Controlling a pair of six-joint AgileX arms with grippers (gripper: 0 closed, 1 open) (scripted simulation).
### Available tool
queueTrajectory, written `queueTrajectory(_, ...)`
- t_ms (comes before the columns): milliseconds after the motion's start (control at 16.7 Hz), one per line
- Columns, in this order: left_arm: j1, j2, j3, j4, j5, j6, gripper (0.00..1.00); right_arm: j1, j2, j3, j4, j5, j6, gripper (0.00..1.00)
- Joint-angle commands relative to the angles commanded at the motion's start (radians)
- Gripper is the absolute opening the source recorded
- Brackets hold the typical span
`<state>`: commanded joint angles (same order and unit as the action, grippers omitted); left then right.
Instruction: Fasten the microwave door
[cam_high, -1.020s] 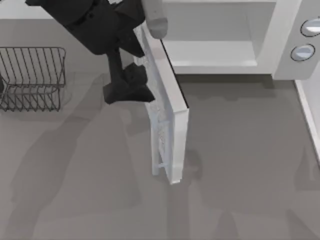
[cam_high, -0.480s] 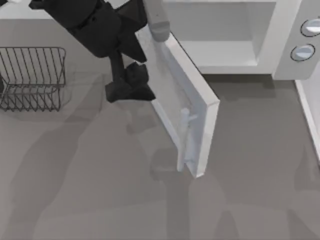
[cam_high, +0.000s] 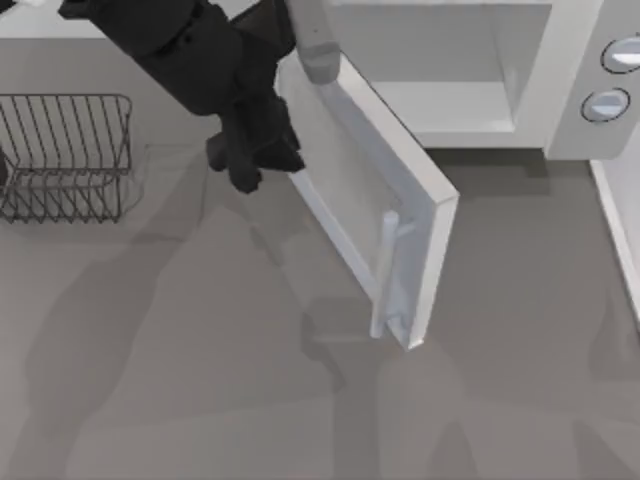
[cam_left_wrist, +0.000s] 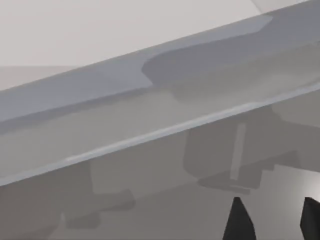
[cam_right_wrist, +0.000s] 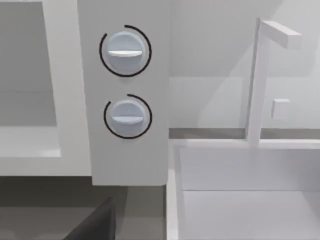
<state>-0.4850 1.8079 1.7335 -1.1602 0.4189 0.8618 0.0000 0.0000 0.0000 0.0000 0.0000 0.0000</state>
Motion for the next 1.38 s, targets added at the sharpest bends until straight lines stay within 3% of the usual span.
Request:
queueTrajectory(120, 0.0, 0.0, 0.0, 0.0, 0.0, 0.0, 0.0, 0.0, 0.0, 0.0, 0.0, 0.0, 0.0, 1.0)
queueTrajectory(1380, -0.044, 0.029, 0.038, 0.013, -0.016, -0.051, 0.0, 0.0, 0.0, 0.0, 0.0, 0.0, 0.0, 1.0)
